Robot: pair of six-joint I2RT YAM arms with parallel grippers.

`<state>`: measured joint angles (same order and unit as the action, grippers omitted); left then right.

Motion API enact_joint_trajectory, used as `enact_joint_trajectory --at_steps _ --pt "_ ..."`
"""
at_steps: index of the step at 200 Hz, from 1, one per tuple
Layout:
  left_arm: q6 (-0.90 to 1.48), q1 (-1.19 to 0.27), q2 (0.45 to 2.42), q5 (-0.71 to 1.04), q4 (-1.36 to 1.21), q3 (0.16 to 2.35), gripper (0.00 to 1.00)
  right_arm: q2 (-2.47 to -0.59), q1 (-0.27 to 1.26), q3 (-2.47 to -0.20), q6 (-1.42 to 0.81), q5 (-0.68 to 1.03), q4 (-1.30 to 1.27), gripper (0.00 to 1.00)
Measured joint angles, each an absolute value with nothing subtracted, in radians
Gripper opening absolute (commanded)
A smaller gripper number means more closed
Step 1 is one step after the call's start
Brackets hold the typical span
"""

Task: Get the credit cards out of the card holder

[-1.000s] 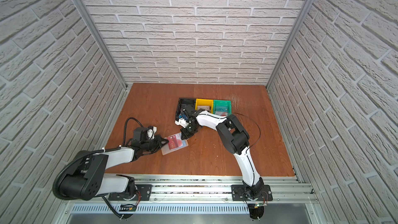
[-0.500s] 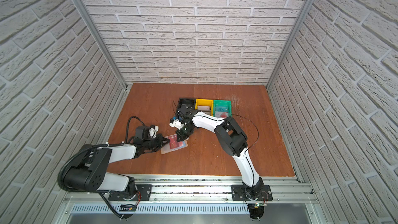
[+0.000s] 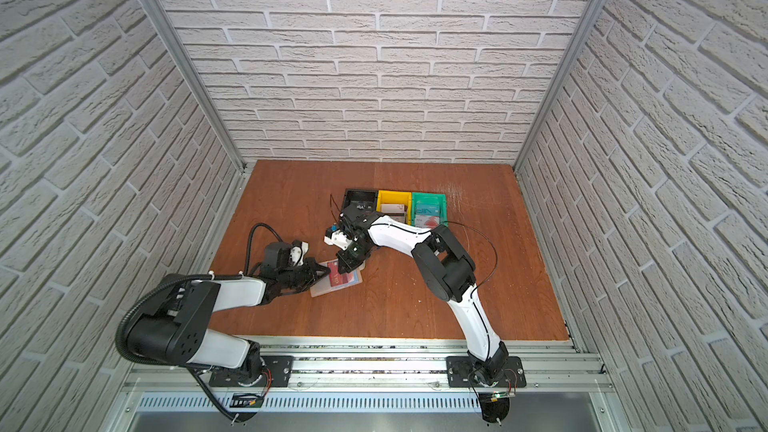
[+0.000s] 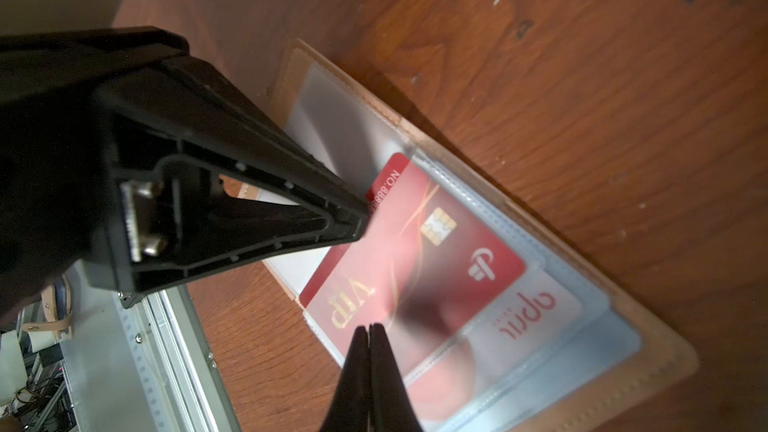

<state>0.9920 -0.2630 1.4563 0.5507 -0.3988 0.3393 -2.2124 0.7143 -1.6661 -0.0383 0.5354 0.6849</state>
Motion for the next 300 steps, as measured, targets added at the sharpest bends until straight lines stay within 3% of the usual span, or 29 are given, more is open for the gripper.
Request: enact_joint_trajectory --at_steps 95,232,300 --pt "0.999 -0.263 1.404 0.523 -0.39 0.296 0.14 -2.235 0.684 -1.666 -0.07 0.548 0.682 0.06" --pt "1.008 -0.272 1.434 0.524 -0.437 0.296 0.14 -2.24 0.677 -1.666 -0.072 0.564 0.681 0.07" --pt "1.02 -0.286 1.482 0.528 -0.488 0.31 0.1 -2.241 0.674 -1.666 -0.072 0.568 0.682 0.07"
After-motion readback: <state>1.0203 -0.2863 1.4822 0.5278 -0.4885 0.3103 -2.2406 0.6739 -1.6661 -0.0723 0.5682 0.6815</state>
